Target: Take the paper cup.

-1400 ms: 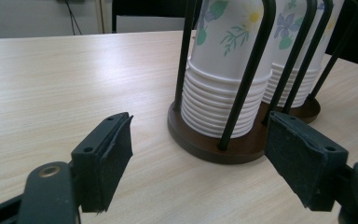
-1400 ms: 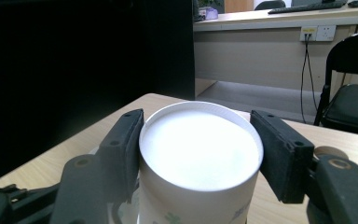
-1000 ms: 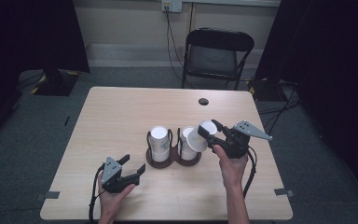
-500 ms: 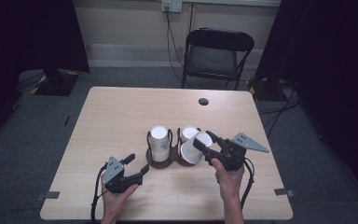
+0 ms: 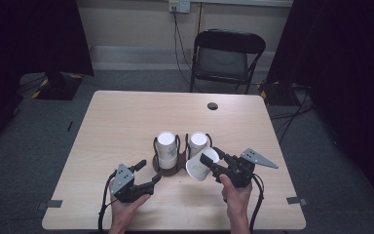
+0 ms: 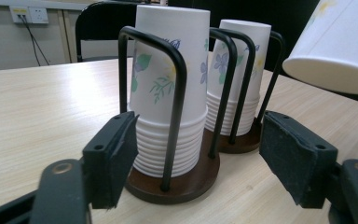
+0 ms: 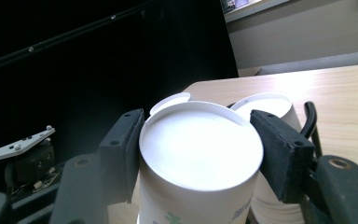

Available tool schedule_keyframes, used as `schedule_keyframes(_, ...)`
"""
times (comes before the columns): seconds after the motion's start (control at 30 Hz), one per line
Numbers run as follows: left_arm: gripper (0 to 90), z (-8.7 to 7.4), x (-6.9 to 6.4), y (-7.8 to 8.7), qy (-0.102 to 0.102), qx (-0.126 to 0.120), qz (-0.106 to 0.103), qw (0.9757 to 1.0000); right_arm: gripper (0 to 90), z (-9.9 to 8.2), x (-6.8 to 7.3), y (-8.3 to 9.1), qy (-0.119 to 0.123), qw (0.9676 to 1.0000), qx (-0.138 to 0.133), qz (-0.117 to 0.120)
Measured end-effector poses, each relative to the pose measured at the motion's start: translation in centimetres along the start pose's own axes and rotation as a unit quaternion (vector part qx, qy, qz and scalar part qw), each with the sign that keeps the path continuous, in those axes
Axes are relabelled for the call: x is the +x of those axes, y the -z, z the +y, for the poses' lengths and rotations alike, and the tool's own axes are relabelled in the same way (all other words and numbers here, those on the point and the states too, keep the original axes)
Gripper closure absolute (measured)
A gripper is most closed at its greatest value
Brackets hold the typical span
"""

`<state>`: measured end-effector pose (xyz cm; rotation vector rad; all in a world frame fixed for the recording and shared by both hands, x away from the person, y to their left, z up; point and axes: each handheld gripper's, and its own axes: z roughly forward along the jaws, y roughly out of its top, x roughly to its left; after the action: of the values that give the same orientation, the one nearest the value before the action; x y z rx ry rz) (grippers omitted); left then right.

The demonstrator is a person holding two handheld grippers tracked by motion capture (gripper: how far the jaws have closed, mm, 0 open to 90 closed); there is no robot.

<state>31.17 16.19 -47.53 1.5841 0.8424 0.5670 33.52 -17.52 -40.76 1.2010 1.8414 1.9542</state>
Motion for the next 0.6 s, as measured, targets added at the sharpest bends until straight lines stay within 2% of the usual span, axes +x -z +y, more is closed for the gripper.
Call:
schedule_keyframes(0.1, 26.7, 0.1, -0.1, -0.1, 0.001, -0.001, -0.010, 1.0000, 36.9, -0.2, 0.0, 0.0, -0.004, 1.0000, -0.001, 0.004)
schedule_keyframes(0.23, 28.3, 0.2, -0.3, -0.4, 0.005, -0.002, -0.023, 0.9997, 37.0, -0.8, 0.3, 0.0, -0.021, 0.9997, -0.003, 0.012)
schedule_keyframes(0.4, 30.6, 0.2, -1.0, -0.9, -0.005, -0.004, -0.039, 0.9992, 37.0, -1.9, 0.6, -0.5, -0.047, 0.9986, -0.002, 0.026)
schedule_keyframes(0.43, 33.7, 0.2, -1.0, -0.9, -0.005, -0.004, -0.039, 0.9992, 37.0, -1.9, 0.6, -0.5, -0.047, 0.9986, -0.002, 0.026)
schedule_keyframes(0.6, 34.4, 0.1, -1.6, -1.2, -0.013, -0.004, -0.048, 0.9987, 37.0, -2.2, 1.2, -1.2, -0.056, 0.9975, 0.001, 0.042)
